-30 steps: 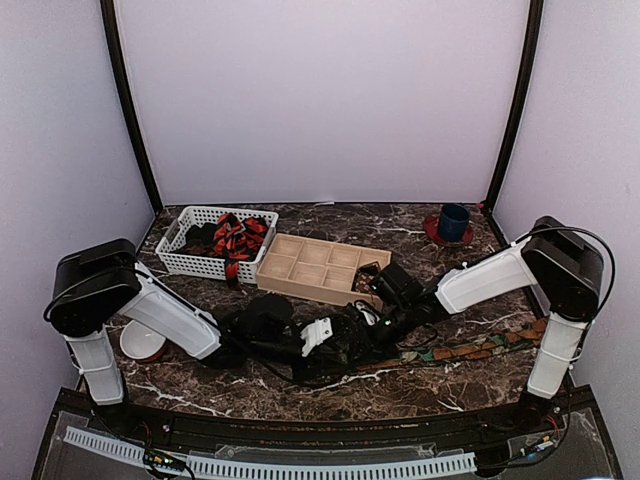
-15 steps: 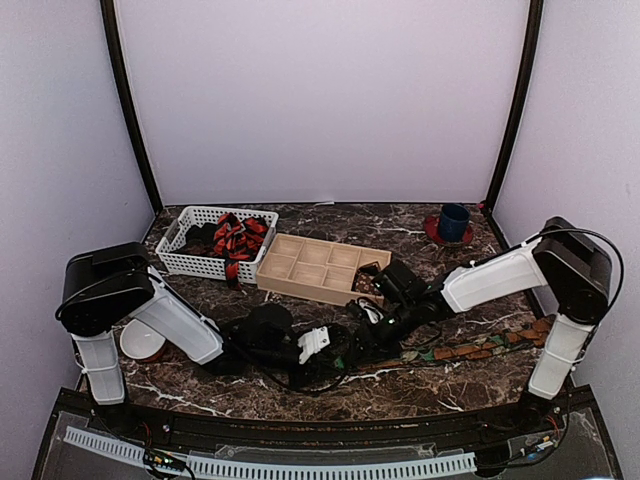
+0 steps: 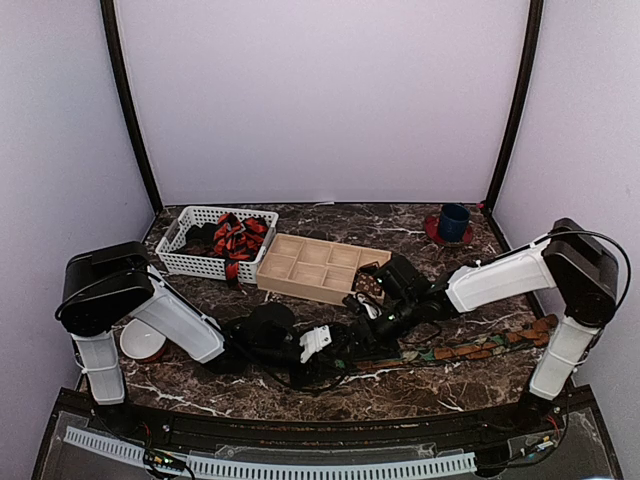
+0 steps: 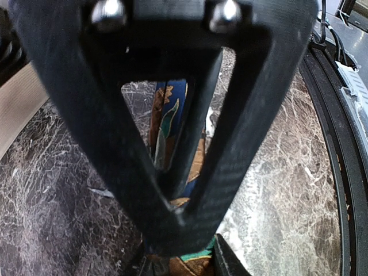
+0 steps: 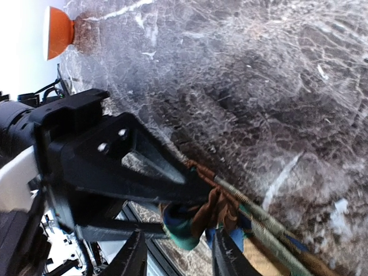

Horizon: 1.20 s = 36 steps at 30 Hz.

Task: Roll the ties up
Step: Roll the tie at the center of the board.

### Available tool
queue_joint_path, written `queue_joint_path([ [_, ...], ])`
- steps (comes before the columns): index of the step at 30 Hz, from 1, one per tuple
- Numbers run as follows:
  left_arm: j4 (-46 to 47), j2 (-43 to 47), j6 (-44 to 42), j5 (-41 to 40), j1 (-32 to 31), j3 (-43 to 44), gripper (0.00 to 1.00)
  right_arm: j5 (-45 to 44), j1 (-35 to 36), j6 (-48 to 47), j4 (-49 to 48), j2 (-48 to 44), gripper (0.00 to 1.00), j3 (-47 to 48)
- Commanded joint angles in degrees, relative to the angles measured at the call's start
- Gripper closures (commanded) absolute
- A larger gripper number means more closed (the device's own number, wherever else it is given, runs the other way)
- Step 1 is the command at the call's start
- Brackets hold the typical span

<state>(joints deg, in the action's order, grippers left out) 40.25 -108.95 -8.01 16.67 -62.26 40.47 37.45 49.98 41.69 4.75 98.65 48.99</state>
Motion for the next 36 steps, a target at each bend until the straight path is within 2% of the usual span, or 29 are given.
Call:
queue_joint_path([
  [1,-5.79,-0.44,1.15,-0.71,-0.23,-0.31,0.69,-0.96,0.74,0.53,-0.26,3.50,0.63,1.55],
  [5,-7.10,-0.31,0.52,-0.69,-0.23,0.55,0.68,-0.60,0.82,1.20,-1.59,4.52,0.71,1.29],
  [8,-7.94,0.45,0.13,-1.46,-0.23,1.21,0.66,-0.77,0.75,1.03,-1.65,4.59,0.87,0.93],
  [12,-9.01,2.55,-0.69,-2.82,-0.23,1.41,0.61,-0.80,0.74,0.87,-1.52,4.03,0.98,-0.11],
  [14,-9.55,4.58,-1.25,-4.21,-0.23,1.02,0.52,-0.77,0.76,0.49,-1.16,3.79,0.99,-0.45],
  [18,-7.54,9.43,-1.91,-6.40,-0.15,-2.24,0.28,-0.75,0.59,-0.03,-0.39,3.13,1.00,-0.69],
  [20,-7.89,9.47,-3.23,-4.88,-0.20,-2.68,0.25,-0.65,0.44,0.10,-0.32,2.65,1.00,-0.68],
  [26,-7.13,1.80,-3.23,1.99,-0.35,2.29,0.25,-0.16,0.30,0.23,-1.04,3.12,1.00,-0.41],
  [30,-3.20,-0.90,-1.03,-1.79,-0.58,3.44,0.26,0.07,0.30,0.70,-1.66,3.02,1.00,-0.26],
  [33,-3.72,-2.44,-1.22,-2.55,-0.58,4.77,0.35,0.25,0.30,0.65,-1.58,2.74,1.00,0.08],
  [36,-4.16,-2.13,-1.51,-3.35,-0.49,3.38,0.53,0.13,0.09,-0.04,-0.11,2.04,1.00,0.52],
])
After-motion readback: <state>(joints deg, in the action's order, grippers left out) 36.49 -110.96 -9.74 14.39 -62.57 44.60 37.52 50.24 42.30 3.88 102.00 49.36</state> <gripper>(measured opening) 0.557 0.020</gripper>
